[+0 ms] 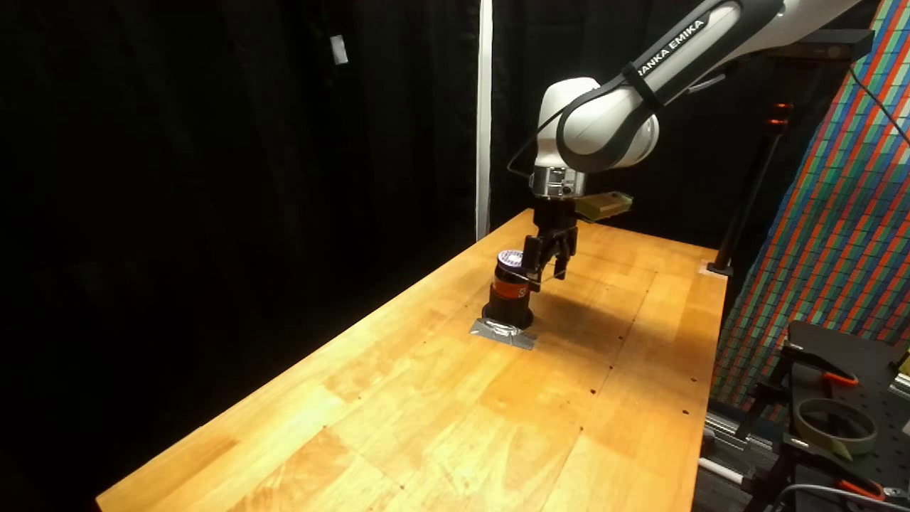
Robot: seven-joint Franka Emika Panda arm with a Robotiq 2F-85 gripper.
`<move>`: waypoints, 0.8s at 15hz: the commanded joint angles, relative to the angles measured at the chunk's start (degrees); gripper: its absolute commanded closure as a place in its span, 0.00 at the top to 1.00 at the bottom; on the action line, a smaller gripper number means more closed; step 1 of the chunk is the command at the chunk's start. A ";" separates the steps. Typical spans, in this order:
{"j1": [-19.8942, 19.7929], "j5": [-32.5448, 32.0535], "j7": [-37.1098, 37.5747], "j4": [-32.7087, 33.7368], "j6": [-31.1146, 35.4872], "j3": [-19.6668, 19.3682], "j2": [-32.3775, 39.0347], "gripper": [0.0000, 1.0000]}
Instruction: Put the rubber band on the cup
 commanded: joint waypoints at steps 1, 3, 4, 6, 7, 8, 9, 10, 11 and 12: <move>-0.87 2.46 -2.17 -9.77 10.59 0.59 -5.59 0.75; -1.24 3.84 -3.37 -14.60 21.30 1.26 -8.07 0.66; -1.50 4.36 -4.33 -17.09 26.23 1.83 -8.85 0.58; -2.45 5.65 -6.87 -22.43 35.37 3.75 -10.81 0.42; -3.88 7.28 -8.61 -24.71 40.08 5.92 -11.59 0.33; -5.52 8.69 -10.14 -27.45 44.95 8.51 -12.19 0.27; -7.49 11.07 -13.02 -29.28 49.53 11.55 -12.30 0.20; -10.64 12.44 -14.64 -30.85 53.63 15.95 -12.25 0.11; -14.87 13.09 -15.60 -31.89 58.38 21.53 -11.47 0.05; -17.32 11.47 -13.72 -31.34 63.14 25.48 -9.40 0.00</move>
